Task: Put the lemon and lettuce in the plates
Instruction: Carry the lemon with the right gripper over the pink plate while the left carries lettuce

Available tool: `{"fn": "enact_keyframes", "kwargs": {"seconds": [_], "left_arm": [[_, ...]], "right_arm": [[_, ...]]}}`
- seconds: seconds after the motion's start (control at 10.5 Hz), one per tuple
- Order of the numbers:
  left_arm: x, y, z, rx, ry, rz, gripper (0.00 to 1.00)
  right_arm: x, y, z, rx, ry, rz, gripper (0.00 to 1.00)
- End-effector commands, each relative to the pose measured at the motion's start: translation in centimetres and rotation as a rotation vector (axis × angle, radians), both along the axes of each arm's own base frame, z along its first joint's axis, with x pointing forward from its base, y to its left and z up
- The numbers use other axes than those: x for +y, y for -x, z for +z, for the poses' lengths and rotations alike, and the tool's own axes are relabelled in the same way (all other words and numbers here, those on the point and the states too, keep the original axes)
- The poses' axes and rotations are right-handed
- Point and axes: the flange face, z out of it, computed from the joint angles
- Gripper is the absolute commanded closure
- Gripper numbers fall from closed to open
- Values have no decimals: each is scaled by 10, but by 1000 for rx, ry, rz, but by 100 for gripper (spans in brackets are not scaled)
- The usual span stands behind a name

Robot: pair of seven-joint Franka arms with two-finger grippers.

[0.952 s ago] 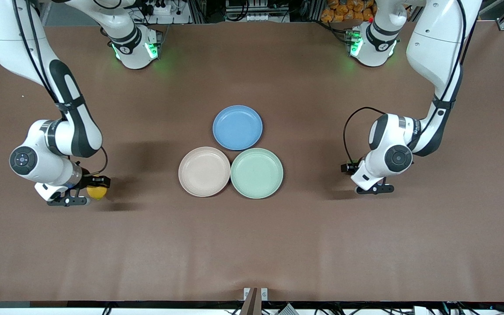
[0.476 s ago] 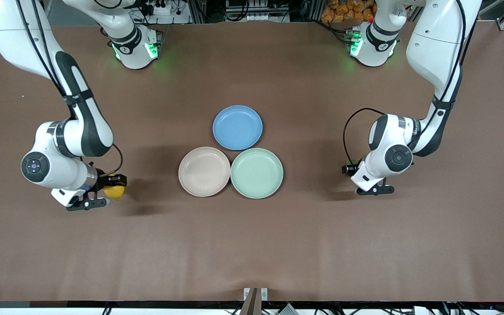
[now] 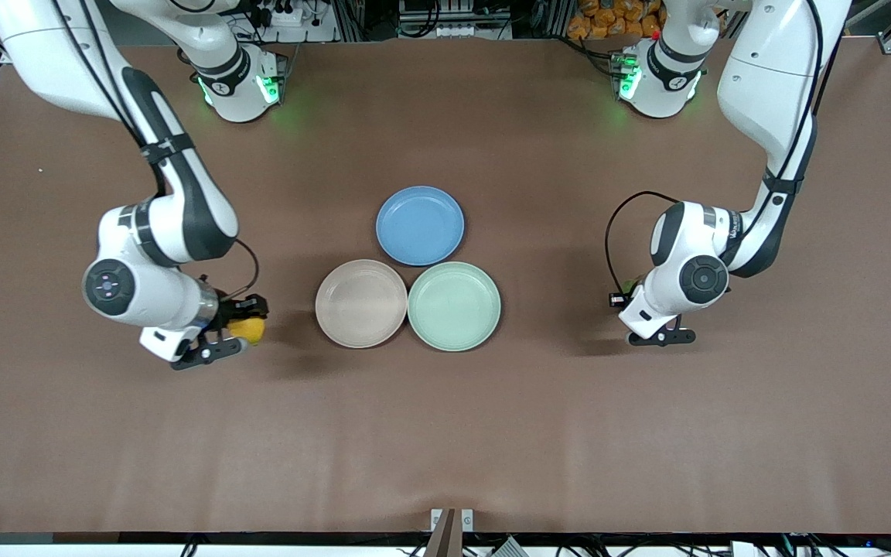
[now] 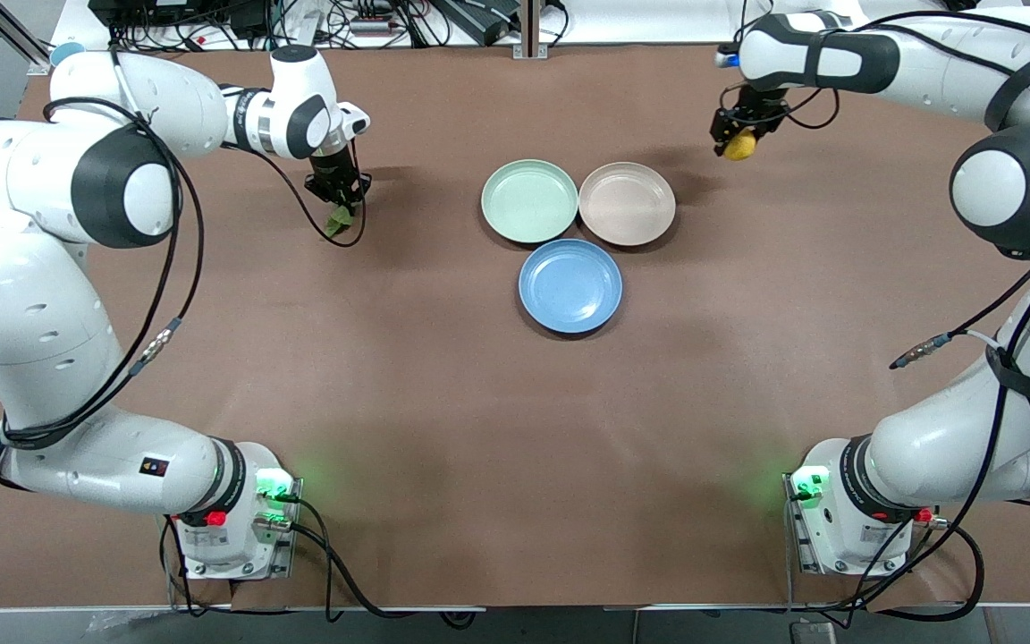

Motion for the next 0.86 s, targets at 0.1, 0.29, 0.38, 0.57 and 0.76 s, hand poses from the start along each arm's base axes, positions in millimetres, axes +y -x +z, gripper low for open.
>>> {"fn": "enact_keyframes", "kwargs": {"seconds": [0.1,0.29,0.38,0.57,0.76], "left_arm": [[-22,-21,28,-73,13,66,100],[-35,-36,49,-122,30,97,100],[-48,-38,59,-137,47,98,100],[-74,-43,84,-172,96,125,100],[-111,-38,91,-170,142,131,100]], "right_arm": [[72,14,11,12,14,-81,74],[96,20,9,10,15,-73,74],[107,23,6,12,17,-72,74],[126,29,-7,24,22,-63,74],[166,38,-21,31,24,-15,69]]}}
